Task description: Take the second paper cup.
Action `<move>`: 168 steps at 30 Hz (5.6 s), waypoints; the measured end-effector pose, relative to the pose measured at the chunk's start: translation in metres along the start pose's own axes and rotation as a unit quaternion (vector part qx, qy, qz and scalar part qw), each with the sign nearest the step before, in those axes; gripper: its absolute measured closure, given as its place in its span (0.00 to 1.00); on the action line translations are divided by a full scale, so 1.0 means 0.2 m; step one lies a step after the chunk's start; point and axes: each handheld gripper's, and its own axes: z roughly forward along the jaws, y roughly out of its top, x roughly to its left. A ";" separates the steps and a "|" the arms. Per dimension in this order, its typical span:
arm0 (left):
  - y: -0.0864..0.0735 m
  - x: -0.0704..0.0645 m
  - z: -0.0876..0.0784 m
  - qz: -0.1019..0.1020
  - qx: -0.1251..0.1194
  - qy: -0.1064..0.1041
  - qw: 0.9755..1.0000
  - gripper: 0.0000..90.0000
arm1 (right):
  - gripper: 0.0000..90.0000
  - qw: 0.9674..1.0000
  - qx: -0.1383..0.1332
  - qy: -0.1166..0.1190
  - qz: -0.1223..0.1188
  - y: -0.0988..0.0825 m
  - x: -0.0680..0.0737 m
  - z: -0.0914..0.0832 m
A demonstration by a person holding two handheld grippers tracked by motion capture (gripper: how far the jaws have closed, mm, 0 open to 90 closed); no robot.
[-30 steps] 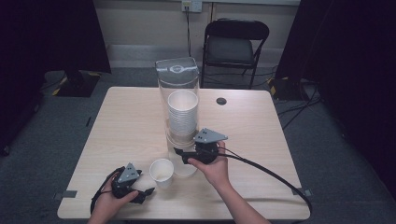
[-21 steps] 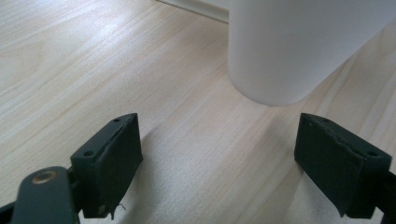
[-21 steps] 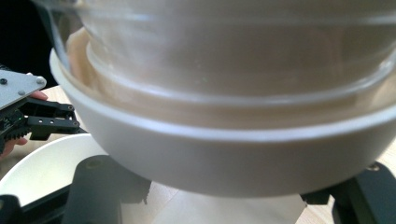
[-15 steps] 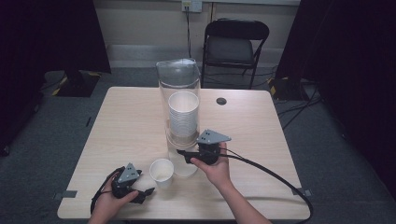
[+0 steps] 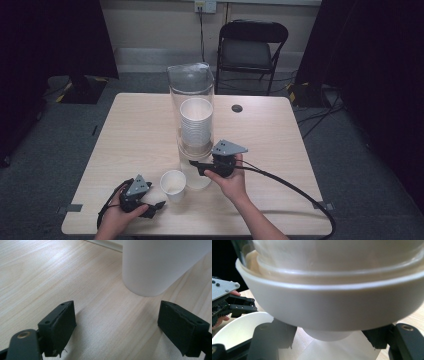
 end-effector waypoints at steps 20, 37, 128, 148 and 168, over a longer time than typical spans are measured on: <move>0.00 0.00 0.00 -0.001 0.000 0.000 1.000 0.16 | 0.40 1.000 -0.007 0.007 0.004 -0.02 -0.01 0.00; 0.00 0.00 0.00 -0.002 0.000 0.000 1.000 0.16 | 0.41 1.000 -0.003 0.009 0.005 -0.03 -0.01 0.00; 0.00 0.00 0.00 0.001 0.002 -0.004 1.000 0.14 | 0.21 0.980 0.186 -0.061 0.027 -0.49 -0.45 -0.49; 0.00 0.00 0.00 0.001 0.001 -0.004 1.000 0.14 | 0.20 0.982 0.159 -0.087 0.042 -0.51 -0.53 -0.71; 0.00 0.00 0.00 0.000 0.002 -0.004 1.000 0.14 | 0.17 0.973 0.197 -0.101 0.062 -0.59 -0.59 -0.82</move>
